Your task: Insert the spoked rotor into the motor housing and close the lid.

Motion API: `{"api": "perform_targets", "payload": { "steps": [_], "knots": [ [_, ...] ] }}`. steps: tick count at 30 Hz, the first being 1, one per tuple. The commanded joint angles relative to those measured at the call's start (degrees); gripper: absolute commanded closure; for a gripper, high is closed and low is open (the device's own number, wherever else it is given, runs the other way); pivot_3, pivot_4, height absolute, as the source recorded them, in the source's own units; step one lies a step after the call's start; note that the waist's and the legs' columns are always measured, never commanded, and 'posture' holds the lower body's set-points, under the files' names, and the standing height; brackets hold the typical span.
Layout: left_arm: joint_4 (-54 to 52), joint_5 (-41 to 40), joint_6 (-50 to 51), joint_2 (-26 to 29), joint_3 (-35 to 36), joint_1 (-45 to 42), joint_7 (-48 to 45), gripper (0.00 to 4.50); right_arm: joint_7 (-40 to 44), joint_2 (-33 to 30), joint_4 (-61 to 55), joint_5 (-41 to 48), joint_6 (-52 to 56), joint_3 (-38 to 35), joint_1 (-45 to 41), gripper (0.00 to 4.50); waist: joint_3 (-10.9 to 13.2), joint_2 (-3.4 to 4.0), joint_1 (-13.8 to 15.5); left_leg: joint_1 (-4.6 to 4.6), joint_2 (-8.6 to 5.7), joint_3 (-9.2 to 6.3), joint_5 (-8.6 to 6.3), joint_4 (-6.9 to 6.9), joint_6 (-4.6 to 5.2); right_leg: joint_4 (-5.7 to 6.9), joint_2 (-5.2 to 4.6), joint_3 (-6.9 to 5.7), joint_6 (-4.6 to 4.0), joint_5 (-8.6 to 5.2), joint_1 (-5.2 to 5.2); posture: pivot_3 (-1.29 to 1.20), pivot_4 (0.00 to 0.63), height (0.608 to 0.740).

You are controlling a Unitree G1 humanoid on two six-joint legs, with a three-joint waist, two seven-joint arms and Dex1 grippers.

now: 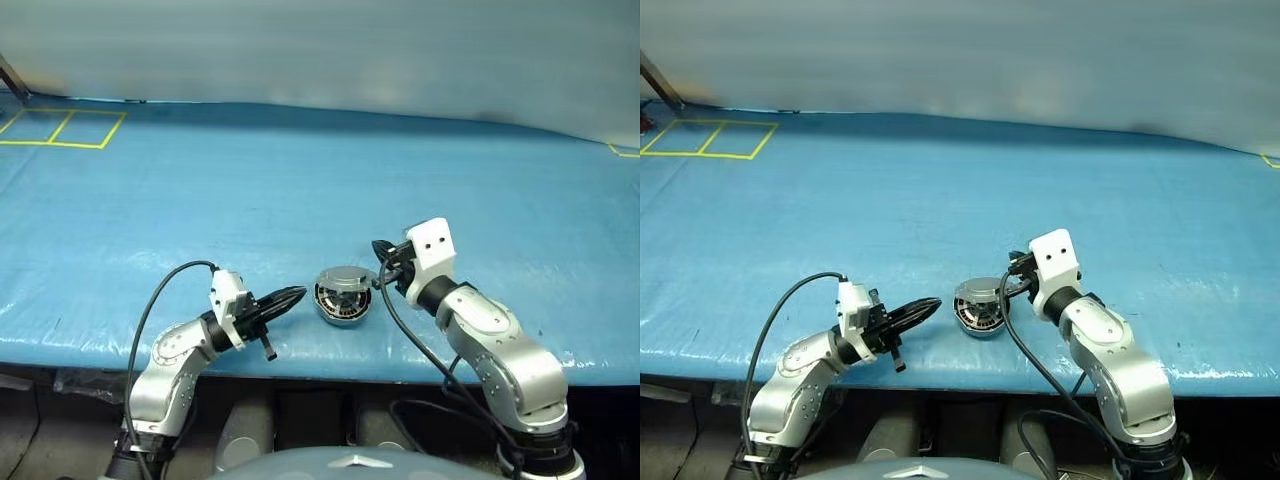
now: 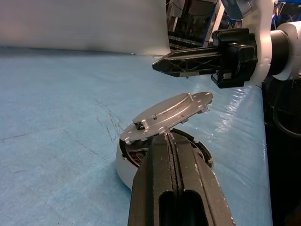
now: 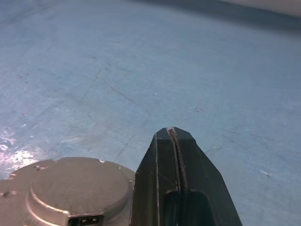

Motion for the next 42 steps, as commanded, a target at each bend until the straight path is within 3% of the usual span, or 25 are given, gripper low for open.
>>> {"api": "perform_targets", "payload": {
  "steps": [1, 8, 19, 27, 30, 35, 42],
  "knots": [
    [-2.5, 0.1, -2.4, 0.1, -0.4, 0.6, 1.1, 4.49, 2.3, -1.0, -0.7, 2.6, 2.3, 0.0, -1.5, 4.5, 0.0, 0.0, 0.0, -0.01, -0.01, 0.0, 0.0, 0.0, 0.0, 0.0, -0.01, 0.0, 0.01, -0.01, -0.01, 0.0, 0.15, 0.74],
    [-2.6, -0.7, -2.6, 0.5, -0.9, 2.2, 1.9, 4.49, 2.5, 1.2, -1.8, 5.1, 4.7, 3.8, 1.2, 4.5, 0.0, 0.0, -0.5, -0.01, 0.03, 0.0, -0.01, -0.05, 0.0, -0.01, 0.0, 0.0, 0.05, -0.04, -0.06, 0.0, 0.15, 0.74],
    [-1.4, -0.1, -5.0, 0.8, -1.0, 2.3, 2.7, 4.49, -1.9, 7.6, 1.3, 3.7, -0.4, 7.3, 10.4, 4.5, 0.0, 0.0, -1.4, -0.09, 0.06, -0.02, -0.21, -0.1, -0.34, -0.15, -0.17, -0.02, 0.08, -0.05, -0.1, 0.0, 0.15, 0.74],
    [-0.5, 1.0, -8.0, 0.3, -0.9, 2.0, 4.4, 4.49, 0.9, 5.0, -5.7, 2.7, -8.6, 10.0, 11.3, 4.5, 0.0, 0.01, -1.4, -0.13, 0.08, -0.02, -0.07, -0.44, -0.1, -0.58, -0.02, -0.12, 0.08, -0.04, -0.1, 0.0, 0.15, 0.74],
    [0.2, 2.4, -10.1, -0.2, -0.4, 2.0, 6.0, 4.5, 0.3, 3.4, -6.9, 0.6, -11.2, 10.2, 11.5, 3.95, 0.0, 0.0, -1.4, -0.18, 0.06, -0.02, -0.07, -0.56, -0.04, -0.81, 0.0, -0.14, 0.13, -0.01, -0.09, 0.0, 0.15, 0.74],
    [3.3, 2.3, -14.8, -1.7, 0.6, 1.6, 6.5, 4.5, -1.9, -0.1, -4.9, -7.9, -17.8, 12.7, 13.1, 2.29, 0.0, -0.01, -1.2, -0.22, 0.01, -0.02, -0.11, -0.61, 0.01, -0.9, -0.02, -0.17, 0.13, 0.0, -0.1, 0.0, 0.15, 0.74],
    [5.1, 4.7, -17.9, 0.7, -0.8, 2.2, 5.1, 4.5, -0.5, 0.0, -0.7, -10.2, -22.0, 15.6, 15.8, 0.03, 0.0, -0.01, -1.4, -0.19, 0.04, -0.01, -0.11, -0.6, 0.01, -0.88, -0.01, -0.17, 0.13, -0.01, -0.1, 0.0, 0.15, 0.74]
  ]
}}
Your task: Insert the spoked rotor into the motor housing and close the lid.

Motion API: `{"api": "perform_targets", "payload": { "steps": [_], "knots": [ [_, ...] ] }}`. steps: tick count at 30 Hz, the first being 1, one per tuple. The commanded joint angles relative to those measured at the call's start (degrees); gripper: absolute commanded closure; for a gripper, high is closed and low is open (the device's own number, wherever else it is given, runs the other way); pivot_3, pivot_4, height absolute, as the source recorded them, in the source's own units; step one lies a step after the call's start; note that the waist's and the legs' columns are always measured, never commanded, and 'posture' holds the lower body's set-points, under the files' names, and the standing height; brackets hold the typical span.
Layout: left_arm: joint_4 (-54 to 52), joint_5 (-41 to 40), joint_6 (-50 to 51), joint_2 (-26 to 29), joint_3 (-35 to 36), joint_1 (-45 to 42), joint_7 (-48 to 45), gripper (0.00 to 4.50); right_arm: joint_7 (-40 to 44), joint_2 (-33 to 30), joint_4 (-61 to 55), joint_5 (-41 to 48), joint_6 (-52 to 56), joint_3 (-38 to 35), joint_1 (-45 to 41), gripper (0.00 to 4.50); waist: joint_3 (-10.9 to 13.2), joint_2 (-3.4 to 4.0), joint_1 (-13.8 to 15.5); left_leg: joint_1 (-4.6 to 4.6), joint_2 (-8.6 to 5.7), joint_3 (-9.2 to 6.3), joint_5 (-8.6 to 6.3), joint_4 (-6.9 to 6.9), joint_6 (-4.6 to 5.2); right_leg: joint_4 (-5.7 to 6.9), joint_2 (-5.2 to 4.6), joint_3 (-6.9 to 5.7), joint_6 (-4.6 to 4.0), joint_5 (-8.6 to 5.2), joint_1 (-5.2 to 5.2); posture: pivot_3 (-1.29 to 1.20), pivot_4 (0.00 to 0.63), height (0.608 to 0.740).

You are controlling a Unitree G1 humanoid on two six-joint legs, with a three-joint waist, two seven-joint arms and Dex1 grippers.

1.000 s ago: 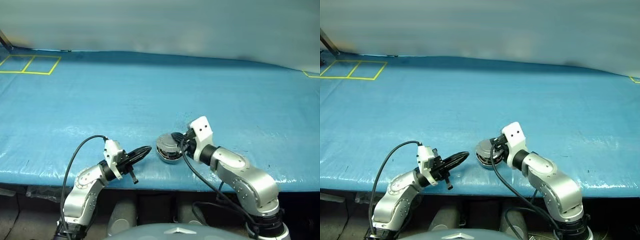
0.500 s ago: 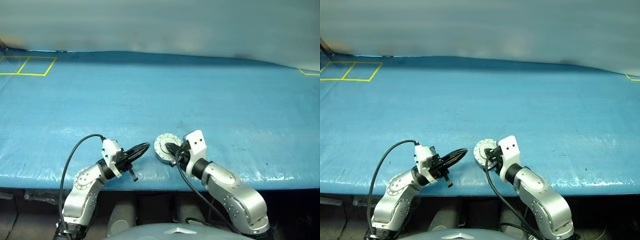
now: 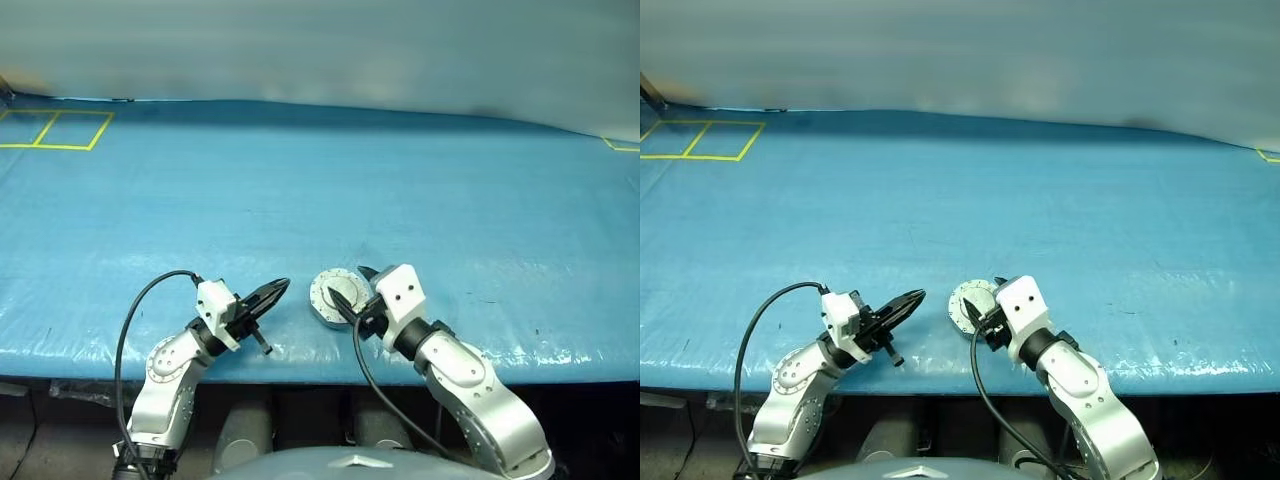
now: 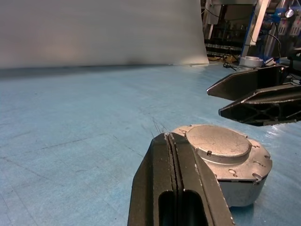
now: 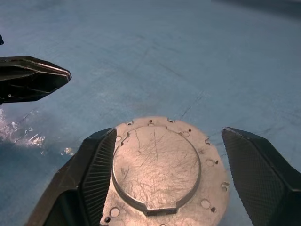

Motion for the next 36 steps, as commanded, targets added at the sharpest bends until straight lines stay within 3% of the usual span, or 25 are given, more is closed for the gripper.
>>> {"api": "perform_targets", "payload": {
  "steps": [1, 16, 22, 36],
  "knots": [
    [-0.6, 1.5, -2.2, 0.9, -0.9, 0.1, -0.3, 4.5, 0.3, 0.6, 0.2, -1.1, -2.2, 1.0, 0.2, 0.03, 0.0, 0.0, 0.0, 0.0, 0.0, 0.01, 0.0, 0.0, 0.0, 0.0, -0.01, 0.0, 0.0, 0.0, 0.0, 0.0, 0.15, 0.74],
    [-2.2, 1.6, 3.9, 4.6, -3.5, 0.8, -1.1, 4.5, 0.1, 4.3, 4.2, -2.1, -1.5, 0.1, 0.0, 0.03, 0.0, 0.0, 0.0, 0.0, 0.02, 0.0, -0.02, -0.01, -0.03, 0.0, -0.04, -0.01, 0.0, 0.0, -0.01, 0.0, 0.15, 0.74],
    [-2.8, 1.2, 4.6, 4.7, -3.6, 1.0, -0.9, 4.5, 0.0, 4.9, 3.5, -2.1, -1.4, -0.1, 0.1, 1.48, 0.0, 0.0, 0.0, -0.01, 0.02, 0.0, -0.03, -0.01, -0.05, -0.01, -0.07, -0.01, 0.0, 0.0, -0.02, 0.0, 0.15, 0.74],
    [-2.2, 1.1, 4.3, 4.3, -3.5, 1.0, -0.7, 4.5, 0.0, 4.7, 3.6, -3.8, -0.7, 1.4, -0.8, 1.48, 0.0, 0.0, 0.0, -0.01, 0.03, 0.0, -0.03, -0.01, -0.06, -0.01, -0.12, 0.0, 0.0, 0.0, -0.02, 0.0, 0.15, 0.74]
  ]
}}
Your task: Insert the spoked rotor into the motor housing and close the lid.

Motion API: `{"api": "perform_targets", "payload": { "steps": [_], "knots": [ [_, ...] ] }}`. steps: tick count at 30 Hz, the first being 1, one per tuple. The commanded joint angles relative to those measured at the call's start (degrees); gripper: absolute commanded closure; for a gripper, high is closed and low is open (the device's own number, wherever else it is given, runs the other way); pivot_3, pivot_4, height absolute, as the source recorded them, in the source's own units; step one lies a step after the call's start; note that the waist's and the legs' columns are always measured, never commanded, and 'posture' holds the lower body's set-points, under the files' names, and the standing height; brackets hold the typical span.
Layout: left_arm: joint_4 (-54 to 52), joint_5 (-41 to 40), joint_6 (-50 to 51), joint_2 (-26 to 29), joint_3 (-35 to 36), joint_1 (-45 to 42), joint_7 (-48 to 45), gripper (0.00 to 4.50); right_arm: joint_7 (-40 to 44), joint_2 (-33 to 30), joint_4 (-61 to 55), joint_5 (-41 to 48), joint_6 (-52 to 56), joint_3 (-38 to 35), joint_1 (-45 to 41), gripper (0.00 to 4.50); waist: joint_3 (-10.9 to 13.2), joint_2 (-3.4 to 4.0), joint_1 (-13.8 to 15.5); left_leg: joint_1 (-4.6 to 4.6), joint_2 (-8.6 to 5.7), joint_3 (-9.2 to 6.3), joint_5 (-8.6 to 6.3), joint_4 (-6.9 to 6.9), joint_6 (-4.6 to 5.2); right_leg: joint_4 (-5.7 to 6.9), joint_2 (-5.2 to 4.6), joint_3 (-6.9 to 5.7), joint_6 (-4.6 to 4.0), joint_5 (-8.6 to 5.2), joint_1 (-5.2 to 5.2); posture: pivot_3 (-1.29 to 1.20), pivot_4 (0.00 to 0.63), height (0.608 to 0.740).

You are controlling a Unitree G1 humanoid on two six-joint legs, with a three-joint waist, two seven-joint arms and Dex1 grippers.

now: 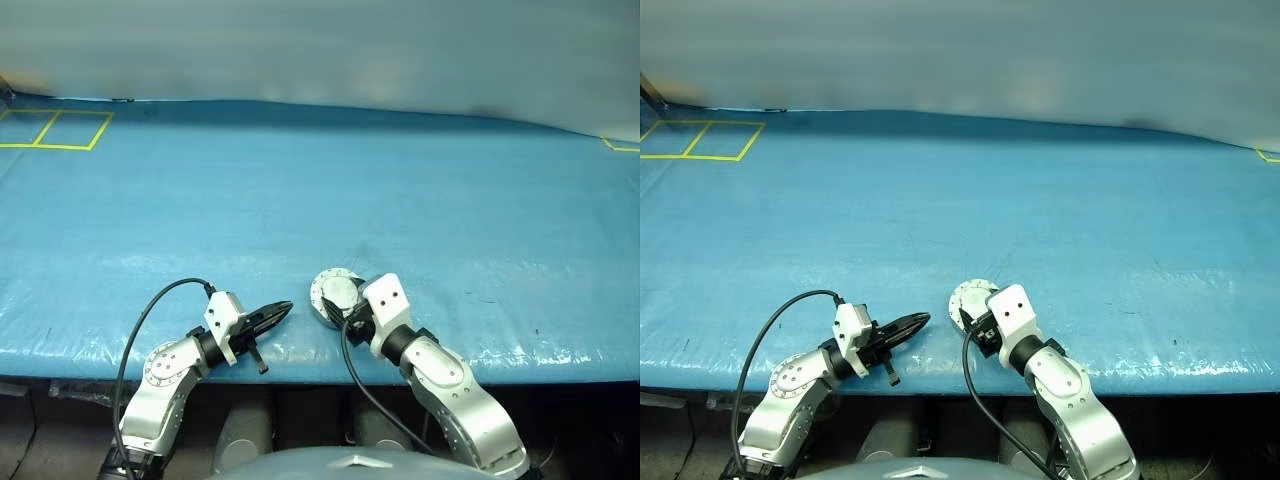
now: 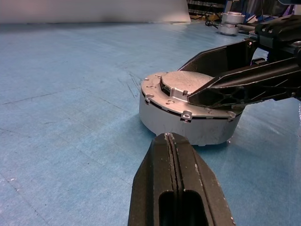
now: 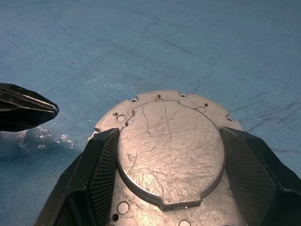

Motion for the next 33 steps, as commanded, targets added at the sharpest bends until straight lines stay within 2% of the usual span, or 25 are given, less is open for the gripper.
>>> {"api": "perform_targets", "payload": {
  "steps": [1, 9, 13, 18, 23, 25, 29, 33],
  "knots": [
    [-2.0, -0.4, -1.0, -0.2, -0.3, 0.2, 0.0, 4.5, 0.4, -0.5, -1.3, -1.3, -0.5, 1.2, -0.7, 1.48, 0.0, 0.0, 0.0, 0.0, 0.0, 0.0, 0.0, 0.0, 0.0, 0.0, 0.0, 0.0, 0.0, 0.0, 0.0, 0.0, 0.15, 0.74],
    [-1.2, -0.2, -1.4, -0.4, -0.1, 0.0, 0.4, 4.5, 0.9, -0.9, 0.0, -1.8, 1.9, 1.0, -1.6, 1.48, 0.0, 0.0, 0.0, 0.01, 0.0, 0.0, 0.0, -0.01, 0.0, 0.0, 0.03, -0.02, 0.0, 0.0, 0.0, 0.0, 0.15, 0.74],
    [-1.6, -0.2, 2.6, -1.8, 1.1, -1.4, 5.2, 4.5, -0.2, -0.4, 0.7, -3.2, 4.4, 1.3, -2.3, 1.48, 0.0, -0.01, 0.0, 0.05, 0.02, 0.01, 0.0, 0.0, 0.0, 0.02, 0.02, -0.02, 0.0, 0.0, 0.03, 0.0, 0.15, 0.74],
    [-5.5, -3.4, 15.0, -3.4, 3.2, -6.8, 12.7, 4.5, -0.1, 0.2, 0.4, -2.7, 5.1, 1.5, -2.0, 1.48, -0.1, -0.1, 0.0, 0.14, 0.02, 0.0, -0.03, 0.02, -0.06, 0.05, 0.0, -0.15, 0.01, 0.0, 0.11, 0.0, 0.15, 0.74],
    [-9.4, -14.0, 38.4, -1.6, 6.0, -15.3, 16.2, 4.5, -0.3, 0.2, 0.4, -2.8, 5.2, 1.4, -1.6, 1.48, -0.1, -0.18, 0.0, 0.17, 0.02, -0.06, 0.02, 0.04, 0.0, 0.07, 0.06, -0.26, 0.04, 0.02, 0.2, 0.0, 0.15, 0.74],
    [-10.4, -17.2, 44.7, -0.8, 6.3, -18.0, 16.2, 4.5, -0.4, 0.3, 0.4, -2.7, 5.3, 1.4, -1.5, 1.48, -0.1, -0.19, -0.1, 0.18, 0.0, -0.05, 0.02, 0.04, 0.01, 0.04, 0.07, -0.24, 0.06, 0.03, 0.21, 0.0, 0.15, 0.74],
    [-11.2, -23.1, 53.5, 2.4, 4.9, -21.4, 11.0, 4.5, -0.5, 0.0, 0.5, -3.2, 5.3, 1.7, -1.6, 1.48, -0.1, -0.21, -0.1, 0.22, 0.01, -0.04, 0.02, 0.03, 0.01, 0.05, 0.13, -0.23, 0.06, 0.03, 0.23, 0.0, 0.15, 0.74],
    [-10.2, -23.3, 55.9, 3.5, 3.3, -23.2, 10.0, 4.5, -0.7, 0.7, 0.5, -2.7, 5.2, 1.4, -1.3, 1.48, -0.1, -0.21, 0.0, 0.28, 0.02, -0.03, 0.02, 0.03, 0.0, 0.05, 0.13, -0.21, 0.05, 0.02, 0.27, 0.0, 0.15, 0.74]
  ]
}}
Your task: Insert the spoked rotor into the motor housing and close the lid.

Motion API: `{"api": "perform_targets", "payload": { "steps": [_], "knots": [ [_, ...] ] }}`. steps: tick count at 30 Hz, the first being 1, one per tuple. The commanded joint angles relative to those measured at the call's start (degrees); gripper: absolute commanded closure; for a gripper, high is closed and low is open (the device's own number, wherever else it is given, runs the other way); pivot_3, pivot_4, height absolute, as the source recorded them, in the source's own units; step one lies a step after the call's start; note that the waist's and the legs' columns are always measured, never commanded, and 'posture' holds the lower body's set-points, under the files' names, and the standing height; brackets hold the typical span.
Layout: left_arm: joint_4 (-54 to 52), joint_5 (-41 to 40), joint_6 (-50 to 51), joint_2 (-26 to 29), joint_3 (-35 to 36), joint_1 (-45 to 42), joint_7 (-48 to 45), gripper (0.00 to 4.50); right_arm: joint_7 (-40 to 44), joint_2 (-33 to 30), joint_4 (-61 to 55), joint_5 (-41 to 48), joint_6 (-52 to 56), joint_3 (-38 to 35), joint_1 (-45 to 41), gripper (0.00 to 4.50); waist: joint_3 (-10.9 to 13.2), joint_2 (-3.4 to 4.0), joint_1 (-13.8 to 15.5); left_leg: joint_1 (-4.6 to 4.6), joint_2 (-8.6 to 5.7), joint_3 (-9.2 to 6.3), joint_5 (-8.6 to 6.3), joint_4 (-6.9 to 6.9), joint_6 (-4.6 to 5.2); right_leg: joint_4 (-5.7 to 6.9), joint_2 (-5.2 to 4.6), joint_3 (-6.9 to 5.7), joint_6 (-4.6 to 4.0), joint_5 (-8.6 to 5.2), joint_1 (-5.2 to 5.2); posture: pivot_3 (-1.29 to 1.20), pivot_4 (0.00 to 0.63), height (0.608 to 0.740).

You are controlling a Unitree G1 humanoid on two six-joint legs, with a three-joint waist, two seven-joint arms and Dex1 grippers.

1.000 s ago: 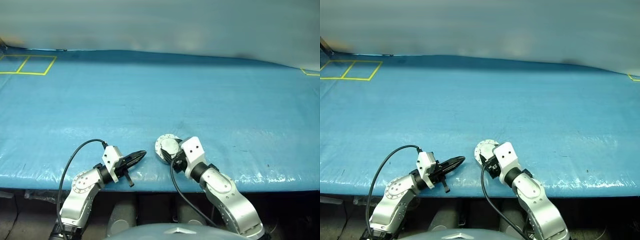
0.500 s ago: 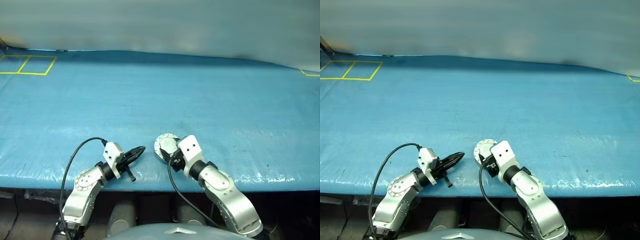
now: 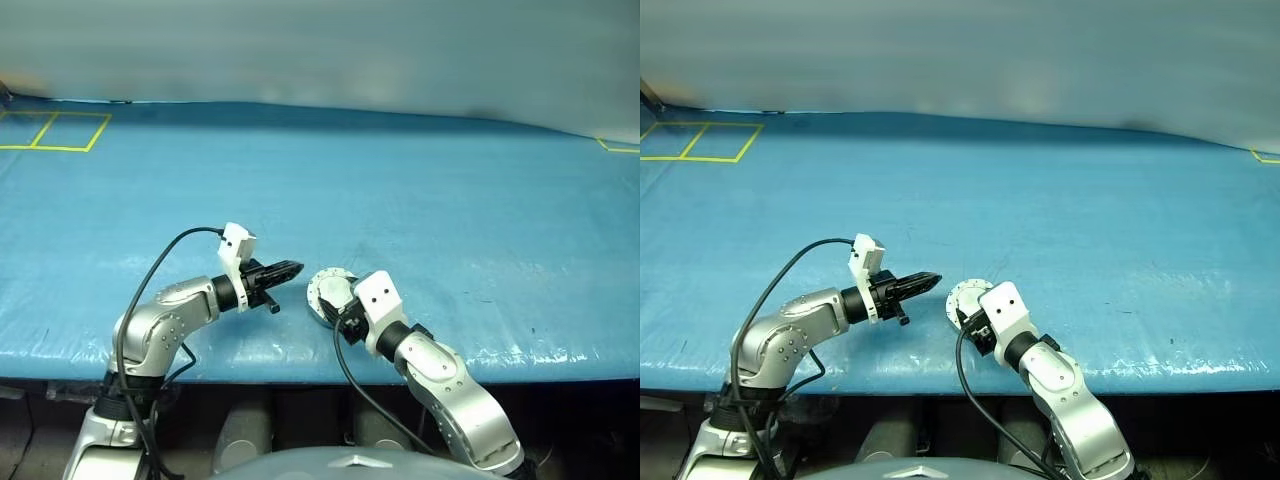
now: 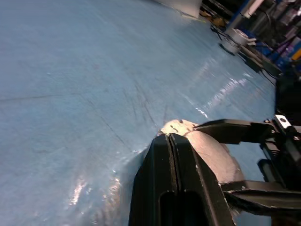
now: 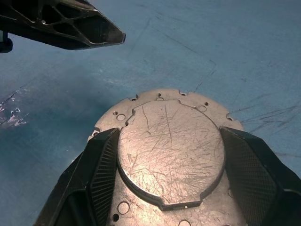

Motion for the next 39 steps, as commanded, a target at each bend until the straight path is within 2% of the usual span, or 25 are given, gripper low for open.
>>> {"api": "perform_targets", "payload": {
  "steps": [1, 14, 24, 28, 29, 34, 39],
  "knots": [
    [-0.6, -0.3, 1.9, 0.2, -1.7, -2.4, -0.7, 4.5, -0.4, 0.4, 0.9, -0.2, 0.9, 0.0, 0.9, 1.48, 0.0, 0.0, 0.0, -0.01, 0.0, 0.0, 0.0, 0.0, 0.0, -0.01, -0.01, 0.01, 0.0, 0.0, 0.0, 0.0, 0.15, 0.74],
    [9.2, 8.2, -1.3, -3.7, -7.3, -7.6, 0.2, 4.5, -0.7, 0.7, 0.7, -0.4, 0.9, -0.1, 1.4, 1.48, 0.0, -0.03, 0.1, -0.01, -0.01, 0.01, 0.0, -0.01, -0.01, 0.0, 0.01, 0.05, -0.01, 0.01, -0.01, 0.0, 0.15, 0.74],
    [8.4, 8.3, 0.1, -2.9, -9.4, -7.8, -4.3, 4.5, 0.5, -0.1, -1.0, 1.0, 0.2, -1.2, 3.9, 1.48, 0.0, -0.06, 0.3, -0.03, -0.04, 0.0, -0.01, -0.03, 0.0, -0.04, -0.06, 0.05, -0.01, 0.01, -0.01, 0.0, 0.15, 0.74],
    [8.3, 9.1, 0.0, -1.7, -10.0, -7.8, -5.3, 4.5, 1.1, -0.5, -1.6, 1.8, -1.1, -2.2, 6.4, 0.21, -0.1, -0.1, 0.5, -0.04, -0.08, 0.0, -0.02, -0.06, 0.02, -0.08, -0.09, 0.05, -0.02, 0.0, -0.02, 0.0, 0.15, 0.74],
    [8.3, 9.2, -0.2, -1.4, -10.0, -7.8, -5.5, 4.5, 1.1, 0.1, -2.6, 2.9, -2.0, -3.2, 7.6, 0.02, -0.1, -0.1, 0.6, -0.04, -0.08, 0.0, -0.02, -0.07, 0.02, -0.08, -0.09, 0.05, -0.02, 0.0, -0.02, 0.0, 0.15, 0.74],
    [8.8, 9.8, -0.6, -0.5, -9.7, -7.9, -5.9, 4.5, 2.9, 5.6, -8.7, 16.3, -3.4, -12.9, 15.0, 0.02, -0.1, -0.1, 0.8, -0.05, -0.04, -0.02, -0.03, -0.08, 0.01, -0.08, -0.09, 0.04, -0.02, -0.01, -0.03, 0.0, 0.15, 0.74],
    [9.0, 10.4, -1.1, -0.3, -9.8, -7.9, -6.4, 4.5, 0.6, 10.7, -10.4, 29.1, 0.3, -20.7, 18.9, 0.02, 0.0, -0.06, 0.8, -0.05, 0.0, 0.01, -0.06, -0.07, -0.05, -0.08, -0.2, 0.07, -0.01, 0.0, -0.05, 0.0, 0.15, 0.74]
  ]
}}
